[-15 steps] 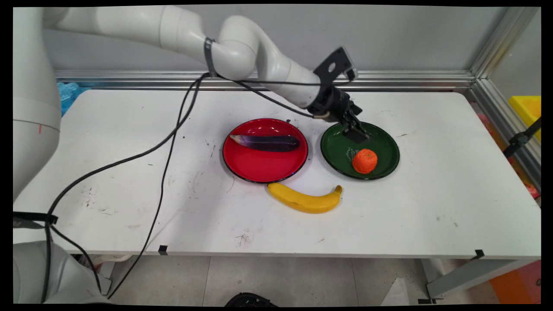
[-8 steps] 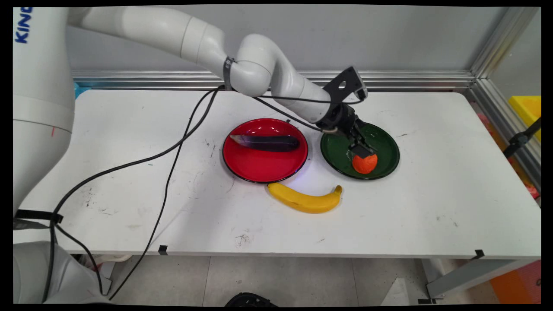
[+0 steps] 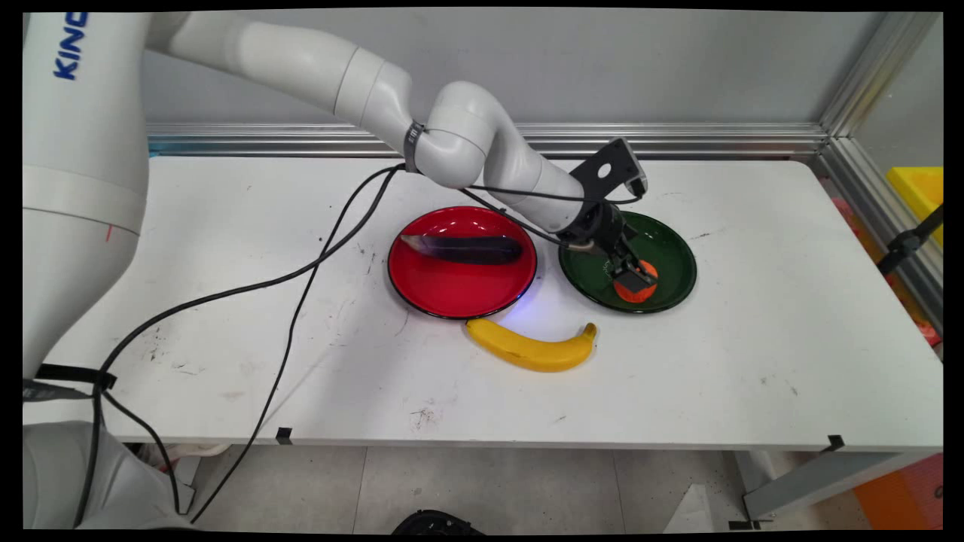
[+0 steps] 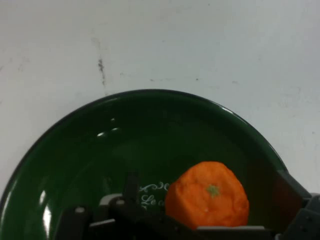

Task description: Pick up the mandarin from the green plate

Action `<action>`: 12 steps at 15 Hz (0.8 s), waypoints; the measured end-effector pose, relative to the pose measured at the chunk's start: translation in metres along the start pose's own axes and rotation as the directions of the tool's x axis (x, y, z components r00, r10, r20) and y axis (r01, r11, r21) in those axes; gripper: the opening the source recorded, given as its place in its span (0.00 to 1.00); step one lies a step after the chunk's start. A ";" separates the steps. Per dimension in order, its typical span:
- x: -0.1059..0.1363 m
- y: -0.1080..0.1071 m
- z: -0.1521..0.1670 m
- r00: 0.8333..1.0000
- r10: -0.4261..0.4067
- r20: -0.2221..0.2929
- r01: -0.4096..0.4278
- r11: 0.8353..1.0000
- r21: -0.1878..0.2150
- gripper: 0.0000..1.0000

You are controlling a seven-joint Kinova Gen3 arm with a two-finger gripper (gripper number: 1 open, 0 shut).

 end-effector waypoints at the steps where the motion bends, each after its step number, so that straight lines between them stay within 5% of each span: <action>1: 0.000 0.002 0.002 1.000 -0.001 0.003 0.001 1.000 0.000 1.00; 12: -0.001 0.005 0.010 0.999 -0.010 0.035 0.009 1.000 0.026 1.00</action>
